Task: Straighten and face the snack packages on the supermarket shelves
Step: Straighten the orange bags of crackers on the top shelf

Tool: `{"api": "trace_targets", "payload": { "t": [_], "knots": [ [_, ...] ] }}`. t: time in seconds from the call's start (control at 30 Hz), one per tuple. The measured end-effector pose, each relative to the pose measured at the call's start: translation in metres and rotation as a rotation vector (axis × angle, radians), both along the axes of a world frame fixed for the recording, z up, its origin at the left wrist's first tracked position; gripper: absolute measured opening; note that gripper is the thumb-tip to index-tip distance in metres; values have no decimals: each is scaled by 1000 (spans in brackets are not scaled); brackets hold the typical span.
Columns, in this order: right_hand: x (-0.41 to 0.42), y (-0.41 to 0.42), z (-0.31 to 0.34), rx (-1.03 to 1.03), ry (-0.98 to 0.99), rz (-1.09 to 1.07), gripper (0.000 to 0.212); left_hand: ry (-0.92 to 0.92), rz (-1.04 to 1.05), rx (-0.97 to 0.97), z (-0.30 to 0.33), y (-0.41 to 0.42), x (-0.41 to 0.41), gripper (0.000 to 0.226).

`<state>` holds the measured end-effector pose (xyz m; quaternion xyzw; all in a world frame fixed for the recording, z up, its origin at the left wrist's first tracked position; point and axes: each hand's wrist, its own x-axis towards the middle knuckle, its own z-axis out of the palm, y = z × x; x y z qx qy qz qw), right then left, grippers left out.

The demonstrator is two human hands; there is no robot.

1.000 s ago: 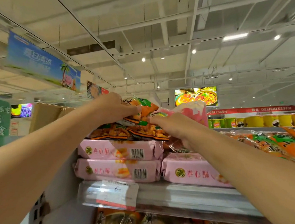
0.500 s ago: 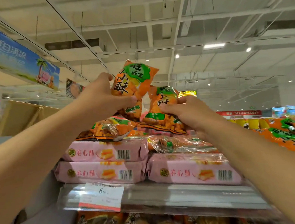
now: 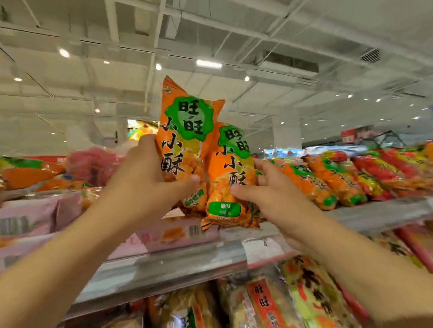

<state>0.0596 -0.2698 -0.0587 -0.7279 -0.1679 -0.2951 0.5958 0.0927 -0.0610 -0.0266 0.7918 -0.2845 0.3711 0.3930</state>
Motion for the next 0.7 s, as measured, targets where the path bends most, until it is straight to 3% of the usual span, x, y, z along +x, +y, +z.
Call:
{"api": "trace_targets", "payload": {
  "t": [0.23,0.4,0.57,0.7],
  "knots": [
    [-33,-71,-15,-67,-18,-177,66,-17,-135,31,-21,-86,-9,54],
    [-52,-150,-29,-99,37,-203,64,3,-158,98,-33,-162,-24,56],
    [-65,-252,-43,-104,52,-200,44,26,-153,105,-44,-263,-39,62],
    [-66,-325,-45,-121,99,-206,59,14,-150,125,-47,-340,-45,62]
  ]
}}
